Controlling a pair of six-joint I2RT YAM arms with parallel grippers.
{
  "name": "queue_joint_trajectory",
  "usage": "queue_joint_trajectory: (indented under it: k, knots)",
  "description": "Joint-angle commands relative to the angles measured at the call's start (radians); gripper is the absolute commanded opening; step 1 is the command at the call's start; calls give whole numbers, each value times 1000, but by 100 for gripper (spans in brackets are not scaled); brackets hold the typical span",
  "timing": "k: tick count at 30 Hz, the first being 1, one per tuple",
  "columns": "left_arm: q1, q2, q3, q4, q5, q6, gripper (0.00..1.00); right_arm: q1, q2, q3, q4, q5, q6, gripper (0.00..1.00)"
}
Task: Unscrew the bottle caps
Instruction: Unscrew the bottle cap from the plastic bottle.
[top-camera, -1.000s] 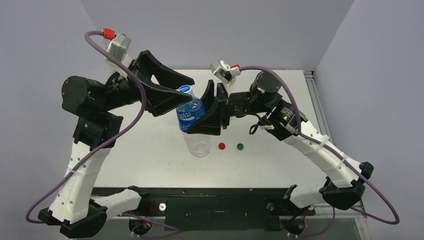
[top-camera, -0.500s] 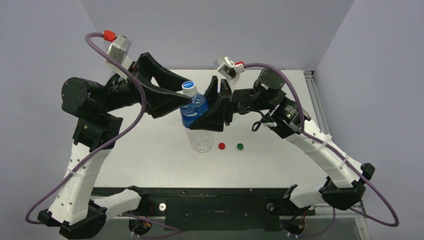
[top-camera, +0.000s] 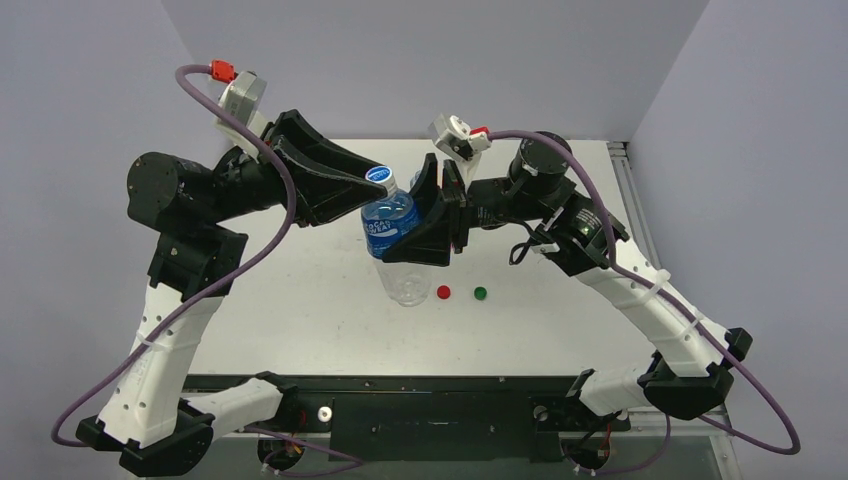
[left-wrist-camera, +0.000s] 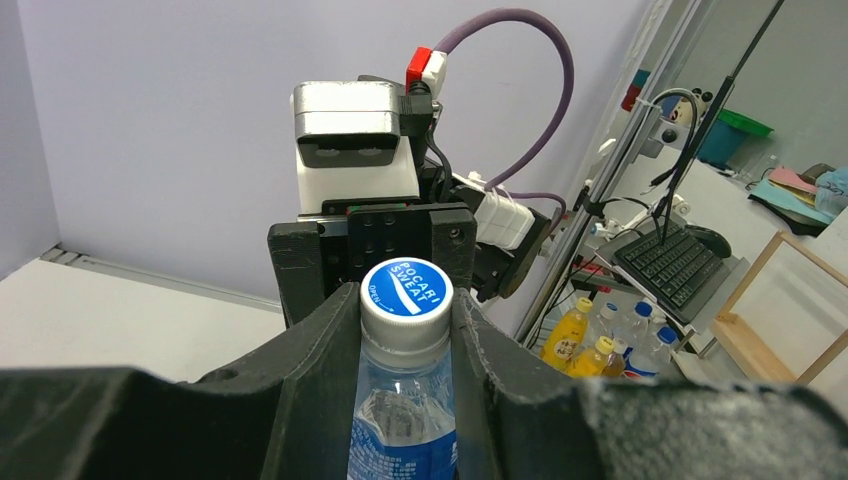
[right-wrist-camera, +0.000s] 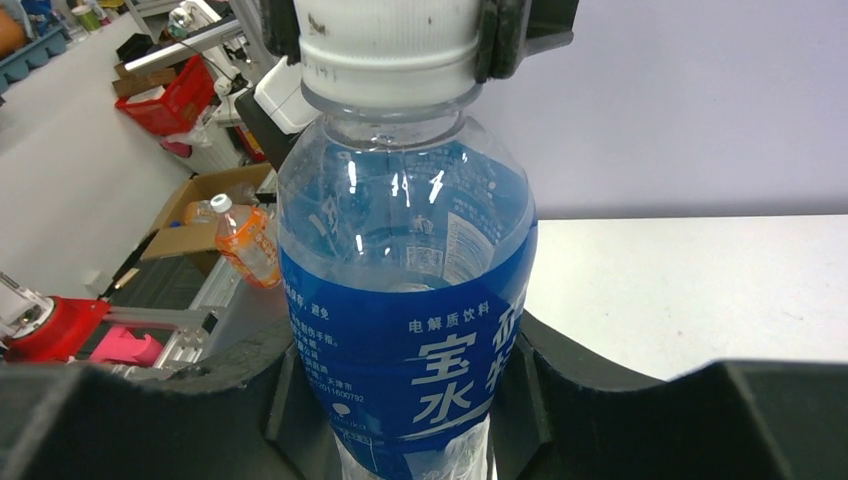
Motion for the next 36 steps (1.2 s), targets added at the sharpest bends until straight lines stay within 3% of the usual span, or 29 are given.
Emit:
queue_joint_trajectory:
  k: [1,15,29,36]
  knots:
    - [-8,-2,46,13,-18,-32,0,-3,29,64,-118,60,-122,0]
    - [-6,-7,52,-42,-48,18,0,-17,32,90,-192,280,-198,0]
    - [-6,-6,71,-213,-194,256,0,-93,-38,-6,-50,296,-99,0]
    - [-6,1,91,-301,-295,354,0,-100,-52,-8,-56,374,-101,0]
